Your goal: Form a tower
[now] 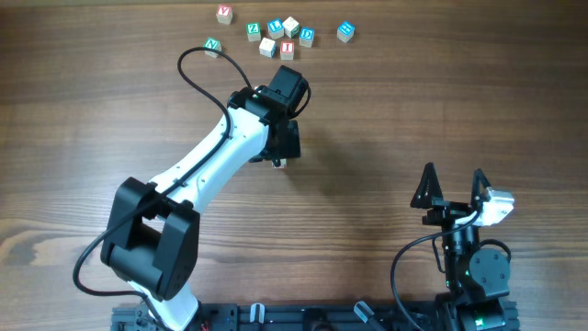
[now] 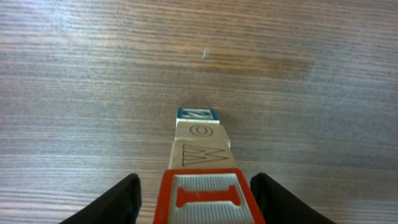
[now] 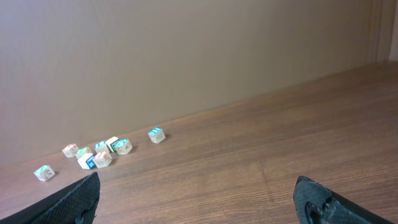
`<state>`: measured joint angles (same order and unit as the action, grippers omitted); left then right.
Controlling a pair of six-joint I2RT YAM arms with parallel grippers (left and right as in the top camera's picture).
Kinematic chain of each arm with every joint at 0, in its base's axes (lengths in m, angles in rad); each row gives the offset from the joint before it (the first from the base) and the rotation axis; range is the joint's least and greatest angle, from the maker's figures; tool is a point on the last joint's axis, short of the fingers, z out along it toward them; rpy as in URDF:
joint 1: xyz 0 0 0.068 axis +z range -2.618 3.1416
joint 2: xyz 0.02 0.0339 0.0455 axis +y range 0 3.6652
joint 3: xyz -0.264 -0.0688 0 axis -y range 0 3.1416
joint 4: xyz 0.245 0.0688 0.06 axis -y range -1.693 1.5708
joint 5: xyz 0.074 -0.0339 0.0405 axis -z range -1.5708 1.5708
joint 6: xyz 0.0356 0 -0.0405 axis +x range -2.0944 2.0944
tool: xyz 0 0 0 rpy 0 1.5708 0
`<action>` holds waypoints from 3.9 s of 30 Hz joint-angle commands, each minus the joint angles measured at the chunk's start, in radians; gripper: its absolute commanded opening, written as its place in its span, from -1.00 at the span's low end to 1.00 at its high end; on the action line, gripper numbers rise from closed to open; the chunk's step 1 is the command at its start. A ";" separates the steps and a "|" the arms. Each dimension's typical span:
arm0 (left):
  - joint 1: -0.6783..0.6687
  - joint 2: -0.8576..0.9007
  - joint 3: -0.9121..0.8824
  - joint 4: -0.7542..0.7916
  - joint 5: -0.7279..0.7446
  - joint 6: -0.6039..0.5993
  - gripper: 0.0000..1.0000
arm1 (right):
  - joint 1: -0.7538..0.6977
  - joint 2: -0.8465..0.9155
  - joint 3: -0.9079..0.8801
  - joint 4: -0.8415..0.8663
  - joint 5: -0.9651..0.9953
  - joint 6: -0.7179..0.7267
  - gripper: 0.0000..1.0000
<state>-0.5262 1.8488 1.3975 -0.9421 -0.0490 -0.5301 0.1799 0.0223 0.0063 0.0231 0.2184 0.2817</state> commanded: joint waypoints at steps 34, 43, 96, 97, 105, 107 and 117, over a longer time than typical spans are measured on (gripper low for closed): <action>-0.002 -0.058 -0.012 0.014 -0.053 0.055 0.11 | -0.004 -0.006 -0.001 0.004 0.010 -0.017 1.00; -0.013 -0.057 -0.012 0.015 -0.054 0.055 -0.35 | -0.004 -0.006 -0.001 0.005 0.010 -0.017 0.99; 0.423 -0.178 0.128 -0.185 0.071 0.070 -0.92 | -0.004 -0.006 -0.001 0.005 0.010 -0.017 1.00; 0.430 -0.172 0.111 -0.166 0.120 0.070 -0.92 | -0.004 -0.006 -0.001 0.004 0.010 -0.017 1.00; 0.441 -0.021 0.058 -0.059 0.332 0.078 -0.92 | -0.004 -0.006 -0.001 0.004 0.010 -0.017 0.99; 0.441 0.016 0.058 -0.048 0.370 0.079 -0.92 | -0.004 -0.006 -0.001 0.004 0.010 -0.017 1.00; 0.442 0.138 0.057 -0.031 0.531 0.142 -0.92 | -0.004 -0.006 -0.001 0.005 0.010 -0.017 0.99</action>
<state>-0.0914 1.9640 1.4685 -0.9821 0.4229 -0.4232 0.1799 0.0223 0.0063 0.0231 0.2184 0.2817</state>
